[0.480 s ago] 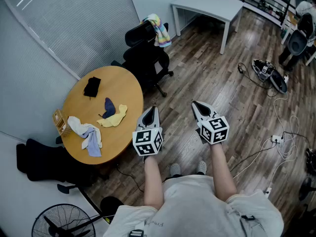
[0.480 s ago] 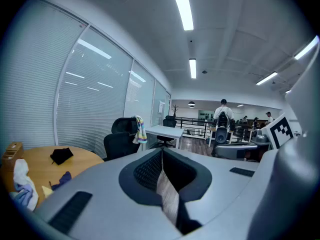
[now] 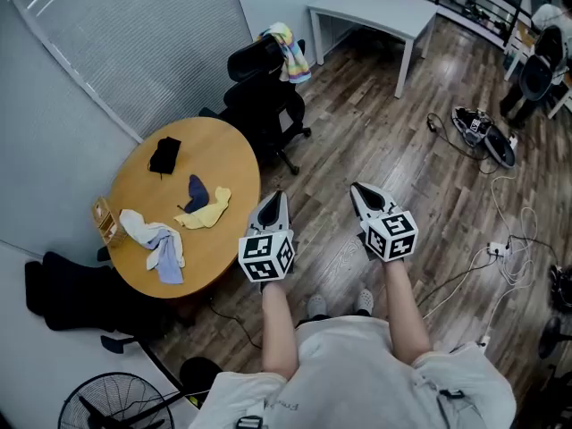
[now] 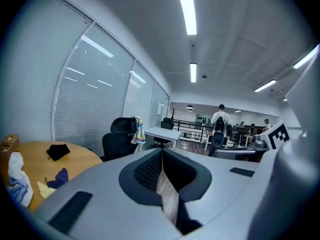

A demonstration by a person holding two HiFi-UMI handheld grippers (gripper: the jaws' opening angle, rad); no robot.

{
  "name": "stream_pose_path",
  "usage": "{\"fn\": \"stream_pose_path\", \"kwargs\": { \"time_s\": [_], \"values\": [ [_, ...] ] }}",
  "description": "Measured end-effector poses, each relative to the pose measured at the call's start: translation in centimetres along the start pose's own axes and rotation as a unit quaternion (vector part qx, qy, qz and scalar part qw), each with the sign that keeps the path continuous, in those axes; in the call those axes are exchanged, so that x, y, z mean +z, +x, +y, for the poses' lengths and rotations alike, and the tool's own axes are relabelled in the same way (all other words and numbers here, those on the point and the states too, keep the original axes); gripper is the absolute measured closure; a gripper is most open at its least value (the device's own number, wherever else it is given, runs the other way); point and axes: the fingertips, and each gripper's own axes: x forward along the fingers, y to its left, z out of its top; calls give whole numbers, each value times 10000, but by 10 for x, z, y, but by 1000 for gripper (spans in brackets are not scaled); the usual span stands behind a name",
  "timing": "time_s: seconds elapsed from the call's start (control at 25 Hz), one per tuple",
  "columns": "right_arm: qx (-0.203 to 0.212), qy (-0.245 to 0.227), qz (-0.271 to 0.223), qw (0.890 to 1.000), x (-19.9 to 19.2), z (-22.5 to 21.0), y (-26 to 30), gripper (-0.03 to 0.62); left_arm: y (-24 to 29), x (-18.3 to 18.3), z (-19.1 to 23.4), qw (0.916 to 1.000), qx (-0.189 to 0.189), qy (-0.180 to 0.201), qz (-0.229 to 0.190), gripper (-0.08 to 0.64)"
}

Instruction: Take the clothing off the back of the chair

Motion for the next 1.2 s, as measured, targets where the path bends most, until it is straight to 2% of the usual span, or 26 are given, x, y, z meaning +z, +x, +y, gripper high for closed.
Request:
{"fn": "stream_pose_path", "kwargs": {
  "time_s": [0.08,0.2,0.28,0.56,0.72,0.92,1.2],
  "values": [
    [-97,84,-8,9999,-1,0,2,569,-2,-3,8,9999,90,55,89,532],
    [-113,143,112,9998,-6,6,9,568,-5,-11,22,9972,317,587,338,532],
    [-194,171,106,9996,-9,10,16,568,-7,-14,32,9961,335,711,389,532],
    [-284,234,44,9993,-12,31,42,568,-15,-9,78,9982,255,465,281,532],
    [-323,34,205,9993,-14,38,56,568,-13,-13,101,9986,303,293,333,531],
    [-310,4,285,9991,-14,31,76,568,0,-14,114,9986,375,179,337,531],
    [-59,77,362,9993,-12,6,128,568,45,-11,132,9969,511,259,530,531]
  ]
}}
